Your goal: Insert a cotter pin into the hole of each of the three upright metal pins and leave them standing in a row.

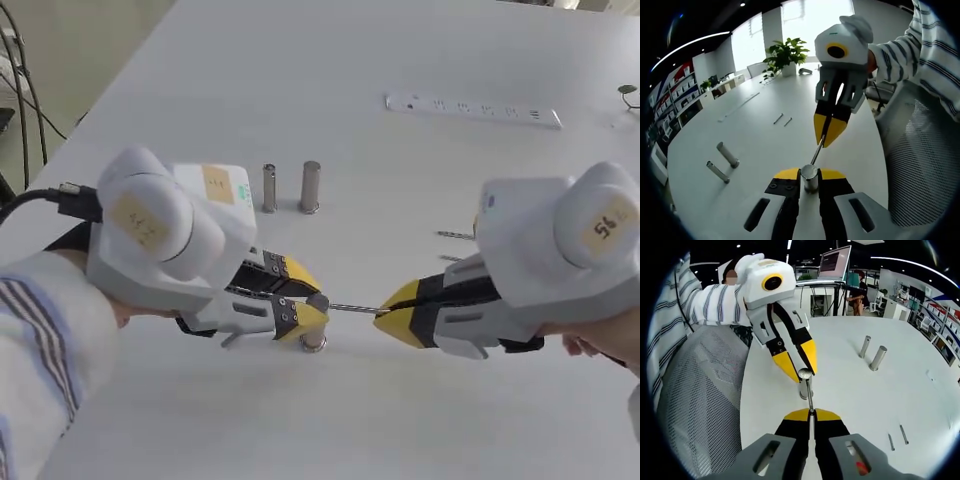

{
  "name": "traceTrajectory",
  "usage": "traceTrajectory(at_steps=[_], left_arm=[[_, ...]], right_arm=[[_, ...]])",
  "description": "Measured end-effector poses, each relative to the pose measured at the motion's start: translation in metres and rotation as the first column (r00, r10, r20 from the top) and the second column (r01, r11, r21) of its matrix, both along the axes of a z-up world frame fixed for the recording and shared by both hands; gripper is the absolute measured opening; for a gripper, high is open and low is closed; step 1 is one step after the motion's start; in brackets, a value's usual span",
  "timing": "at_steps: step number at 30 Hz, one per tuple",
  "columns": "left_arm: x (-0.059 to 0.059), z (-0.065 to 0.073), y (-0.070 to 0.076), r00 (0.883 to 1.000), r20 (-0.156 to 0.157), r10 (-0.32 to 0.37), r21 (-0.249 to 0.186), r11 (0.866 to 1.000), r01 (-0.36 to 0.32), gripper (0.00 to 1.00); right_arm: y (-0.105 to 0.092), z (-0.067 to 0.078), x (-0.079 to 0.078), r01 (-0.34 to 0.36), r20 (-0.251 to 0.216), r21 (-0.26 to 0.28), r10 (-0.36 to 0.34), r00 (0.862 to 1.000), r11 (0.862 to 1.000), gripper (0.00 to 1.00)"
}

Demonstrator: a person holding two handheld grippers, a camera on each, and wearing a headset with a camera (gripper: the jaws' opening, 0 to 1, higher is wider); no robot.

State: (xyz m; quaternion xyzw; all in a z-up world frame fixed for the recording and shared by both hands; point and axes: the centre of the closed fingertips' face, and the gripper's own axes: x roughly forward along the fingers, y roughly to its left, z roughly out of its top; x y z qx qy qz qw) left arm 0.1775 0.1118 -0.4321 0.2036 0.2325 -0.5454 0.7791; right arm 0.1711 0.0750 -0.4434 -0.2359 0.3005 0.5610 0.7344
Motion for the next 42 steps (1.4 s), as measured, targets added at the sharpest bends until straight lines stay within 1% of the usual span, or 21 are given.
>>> traceTrajectory(at_steps=[1,2,3,4,6,8,11,15,16,20,25,31,34,35,36,37,38,42], left_arm=[[0.000,0.000,0.000,1.000,-0.003,0.001,-0.001,1.000,-0.001,0.10],[0.000,0.000,0.000,1.000,0.002,-0.003,0.001,1.000,0.003,0.10],[-0.001,0.000,0.000,1.000,0.017,-0.011,0.010,1.000,0.011,0.10],[-0.002,0.000,0.000,1.000,0.023,-0.015,0.012,1.000,0.015,0.10],[-0.001,0.000,0.001,1.000,0.019,-0.011,0.010,1.000,0.011,0.09],[-0.001,0.000,0.002,1.000,0.020,-0.012,0.012,1.000,0.012,0.09],[-0.001,-0.001,0.002,1.000,0.024,-0.011,0.013,1.000,0.011,0.09],[0.000,-0.001,0.002,1.000,0.023,0.002,0.008,1.000,-0.003,0.09],[0.000,-0.001,0.003,1.000,0.023,0.006,0.006,1.000,-0.006,0.09],[-0.001,-0.001,0.003,1.000,0.023,0.011,0.006,1.000,-0.011,0.09],[-0.001,-0.001,0.001,1.000,0.022,0.017,0.003,1.000,-0.017,0.09],[-0.001,-0.001,0.000,0.999,0.013,0.035,-0.001,0.999,-0.035,0.09],[-0.002,-0.002,0.000,0.999,0.022,0.025,0.007,1.000,-0.025,0.09],[-0.003,-0.002,-0.001,0.999,0.034,0.014,0.010,1.000,-0.015,0.09],[-0.002,-0.002,0.000,0.999,0.033,0.016,0.011,1.000,-0.016,0.09],[-0.003,-0.002,0.000,0.999,0.028,0.016,0.006,1.000,-0.016,0.09],[-0.003,-0.002,0.000,0.999,0.028,0.015,0.004,1.000,-0.015,0.09],[-0.004,-0.002,0.000,0.999,0.031,0.009,0.008,1.000,-0.009,0.09]], right_arm=[[0.001,-0.001,-0.001,-0.006,-0.001,-0.002,0.006,1.000,1.000,0.00],[0.001,-0.001,-0.001,-0.008,-0.001,-0.003,0.008,1.000,1.000,0.00],[0.002,-0.001,-0.001,-0.010,-0.001,-0.005,0.010,1.000,1.000,0.00],[0.002,-0.001,-0.001,-0.014,-0.002,-0.006,0.014,1.000,1.000,0.00],[0.005,-0.001,-0.001,-0.021,-0.004,-0.006,0.021,1.000,1.000,0.00],[0.005,-0.002,0.000,-0.035,0.005,-0.025,0.035,0.999,0.999,0.00],[0.005,-0.002,0.001,-0.037,0.006,-0.037,0.037,0.999,0.999,0.00],[0.007,-0.002,0.005,-0.032,0.013,-0.042,0.033,0.999,0.999,0.00],[0.007,-0.003,0.007,-0.032,0.022,-0.044,0.033,0.999,0.998,0.00],[0.011,-0.006,0.006,-0.049,0.026,-0.052,0.050,0.998,0.997,0.00],[0.021,-0.009,0.001,-0.066,0.018,-0.035,0.066,0.998,0.997,0.00],[0.031,-0.009,0.002,-0.100,0.036,-0.026,0.101,0.994,0.995,0.00],[0.039,-0.009,0.001,-0.114,0.039,-0.010,0.115,0.993,0.993,0.00],[0.043,-0.008,0.001,-0.137,0.052,-0.003,0.137,0.989,0.991,0.00],[0.041,-0.010,0.002,-0.167,0.090,-0.051,0.171,0.981,0.985,0.00],[0.043,-0.008,0.002,-0.199,0.120,-0.055,0.204,0.972,0.979,0.00],[0.042,-0.008,-0.001,-0.198,0.105,-0.047,0.202,0.974,0.979,0.00],[0.042,-0.008,-0.001,-0.231,0.115,-0.055,0.236,0.965,0.971,0.00]])
